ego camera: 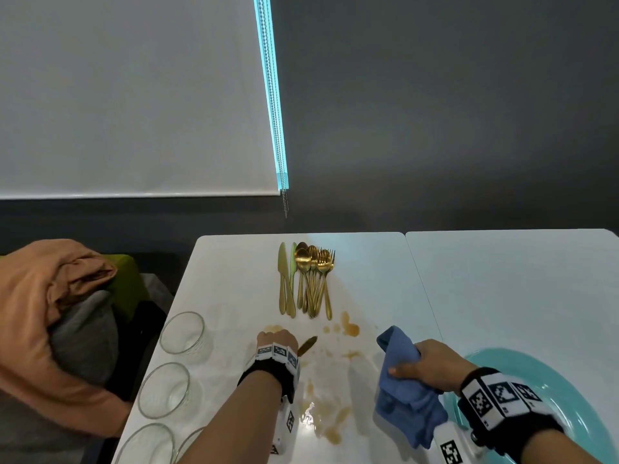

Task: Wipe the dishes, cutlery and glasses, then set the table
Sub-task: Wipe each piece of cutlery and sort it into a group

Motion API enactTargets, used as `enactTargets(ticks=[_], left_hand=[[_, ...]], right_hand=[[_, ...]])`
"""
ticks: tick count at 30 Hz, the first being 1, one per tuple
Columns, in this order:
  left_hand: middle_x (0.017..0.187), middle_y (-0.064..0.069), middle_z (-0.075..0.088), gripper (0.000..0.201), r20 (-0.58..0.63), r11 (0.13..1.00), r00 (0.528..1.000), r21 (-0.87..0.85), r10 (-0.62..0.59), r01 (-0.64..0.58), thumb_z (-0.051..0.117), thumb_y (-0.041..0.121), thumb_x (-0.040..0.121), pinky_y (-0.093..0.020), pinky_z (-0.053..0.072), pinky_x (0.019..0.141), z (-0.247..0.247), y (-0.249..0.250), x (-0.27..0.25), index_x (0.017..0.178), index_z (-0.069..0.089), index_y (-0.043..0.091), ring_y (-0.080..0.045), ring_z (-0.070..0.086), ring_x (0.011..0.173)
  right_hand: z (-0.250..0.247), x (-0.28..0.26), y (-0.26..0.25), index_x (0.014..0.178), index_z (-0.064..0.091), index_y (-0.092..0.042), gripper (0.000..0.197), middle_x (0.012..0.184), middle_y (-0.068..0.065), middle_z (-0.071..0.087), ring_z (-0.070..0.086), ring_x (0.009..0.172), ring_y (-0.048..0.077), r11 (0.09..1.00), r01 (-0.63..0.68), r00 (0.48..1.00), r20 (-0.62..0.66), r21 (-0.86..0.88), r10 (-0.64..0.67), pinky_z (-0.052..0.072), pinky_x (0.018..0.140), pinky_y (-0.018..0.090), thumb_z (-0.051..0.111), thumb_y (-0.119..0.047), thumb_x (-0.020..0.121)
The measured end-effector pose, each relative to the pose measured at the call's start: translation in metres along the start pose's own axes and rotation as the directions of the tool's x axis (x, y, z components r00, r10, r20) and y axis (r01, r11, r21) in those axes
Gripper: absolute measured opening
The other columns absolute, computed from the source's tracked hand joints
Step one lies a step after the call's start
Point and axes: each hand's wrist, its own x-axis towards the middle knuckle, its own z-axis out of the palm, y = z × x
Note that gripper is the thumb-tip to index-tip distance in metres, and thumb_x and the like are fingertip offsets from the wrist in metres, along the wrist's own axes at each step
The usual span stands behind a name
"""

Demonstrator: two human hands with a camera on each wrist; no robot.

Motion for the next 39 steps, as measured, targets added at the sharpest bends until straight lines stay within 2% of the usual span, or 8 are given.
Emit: enactTargets(ticks=[6, 11, 16, 23, 26, 29, 34, 39], left_hand=[[0.12, -0.005, 0.061, 0.026, 0.004, 0.999, 1.0, -0.051, -0.01, 0.011, 0.05, 0.021, 0.09, -0.034, 0.033, 0.102, 0.003, 0.016, -0.002, 0.113, 0.061, 0.014, -0.024, 0.055, 0.116], [0.112, -0.003, 0.065, 0.021, -0.065, 0.958, 0.998, -0.285, 0.014, -0.032, 0.048, 0.026, 0.093, -0.035, 0.034, 0.098, -0.029, 0.027, -0.004, 0.1, 0.066, 0.019, -0.024, 0.058, 0.11], [0.11, -0.007, 0.062, 0.027, -0.141, 0.736, 0.978, -0.644, 0.156, -0.21, 0.055, 0.033, 0.092, -0.032, 0.043, 0.088, -0.077, 0.038, -0.018, 0.108, 0.061, 0.012, -0.025, 0.057, 0.108], [0.091, -0.026, 0.057, 0.01, -0.276, 0.427, 0.955, -0.855, 0.109, -0.296, 0.058, 0.01, 0.088, -0.024, 0.037, 0.064, -0.103, 0.046, -0.032, 0.087, 0.063, 0.001, -0.018, 0.045, 0.08], [0.102, -0.017, 0.066, 0.022, -0.263, 0.351, 0.963, -0.898, 0.052, -0.264, 0.06, 0.016, 0.09, -0.028, 0.045, 0.08, -0.11, 0.036, -0.03, 0.103, 0.065, -0.002, -0.02, 0.056, 0.086], [0.112, -0.009, 0.066, 0.023, -0.228, 0.31, 0.974, -0.925, 0.004, -0.218, 0.06, 0.02, 0.091, -0.034, 0.045, 0.096, -0.116, 0.022, -0.025, 0.107, 0.066, 0.004, -0.023, 0.059, 0.108], [0.119, -0.009, 0.063, 0.028, -0.207, 0.325, 0.978, -0.927, -0.021, -0.189, 0.055, 0.021, 0.094, -0.032, 0.041, 0.096, -0.119, 0.02, -0.024, 0.114, 0.064, 0.004, -0.023, 0.056, 0.115], [0.126, -0.022, 0.059, 0.042, -0.128, 0.297, 0.992, -0.947, -0.006, -0.12, 0.056, 0.023, 0.093, -0.04, 0.043, 0.104, -0.125, 0.017, -0.022, 0.122, 0.057, -0.007, -0.035, 0.054, 0.119]], right_hand=[[0.006, -0.001, 0.005, 0.091, 0.058, -0.011, 0.037, 0.085, 0.004, 0.061, 0.056, 0.069, 0.015, 1.0, 0.006, 1.0, 0.013, 0.012, -0.006, 0.044, 0.052, 0.018, 0.067, -0.045, 0.081], [0.006, -0.006, 0.002, 0.084, 0.059, -0.011, 0.037, 0.065, 0.002, 0.055, 0.048, 0.049, 0.011, 0.951, 0.02, 0.997, 0.066, 0.31, -0.042, 0.036, 0.043, 0.02, 0.059, -0.048, 0.086], [0.007, -0.009, -0.022, 0.078, 0.056, -0.012, 0.047, 0.06, 0.003, 0.05, 0.04, 0.043, 0.012, 0.95, 0.115, 0.981, 0.116, 0.29, -0.154, 0.03, 0.04, 0.02, 0.05, -0.058, 0.086], [0.007, 0.0, -0.048, 0.081, 0.062, -0.019, 0.022, 0.089, 0.007, 0.068, 0.064, 0.081, 0.02, 0.916, 0.241, 0.959, -0.224, 0.319, -0.174, 0.051, 0.065, 0.026, 0.064, -0.041, 0.084], [0.011, -0.006, -0.049, 0.07, 0.058, -0.02, 0.025, 0.074, 0.001, 0.063, 0.057, 0.063, 0.012, 0.927, 0.206, 0.971, -0.183, 0.312, -0.155, 0.042, 0.049, 0.018, 0.065, -0.039, 0.084], [0.023, -0.009, -0.04, 0.072, 0.062, -0.018, 0.023, 0.085, 0.009, 0.069, 0.062, 0.071, 0.018, 0.925, 0.196, 0.978, -0.136, 0.326, -0.159, 0.048, 0.057, 0.022, 0.067, -0.038, 0.083], [0.022, -0.009, -0.033, 0.08, 0.068, -0.009, 0.023, 0.093, 0.016, 0.072, 0.066, 0.084, 0.026, 0.9, 0.196, 0.978, -0.147, 0.39, -0.149, 0.053, 0.076, 0.035, 0.071, -0.032, 0.08], [-0.006, -0.011, -0.033, 0.087, 0.069, 0.002, 0.033, 0.089, 0.015, 0.072, 0.066, 0.077, 0.023, 0.901, 0.179, 0.976, -0.19, 0.396, -0.11, 0.053, 0.07, 0.032, 0.075, -0.028, 0.076]])
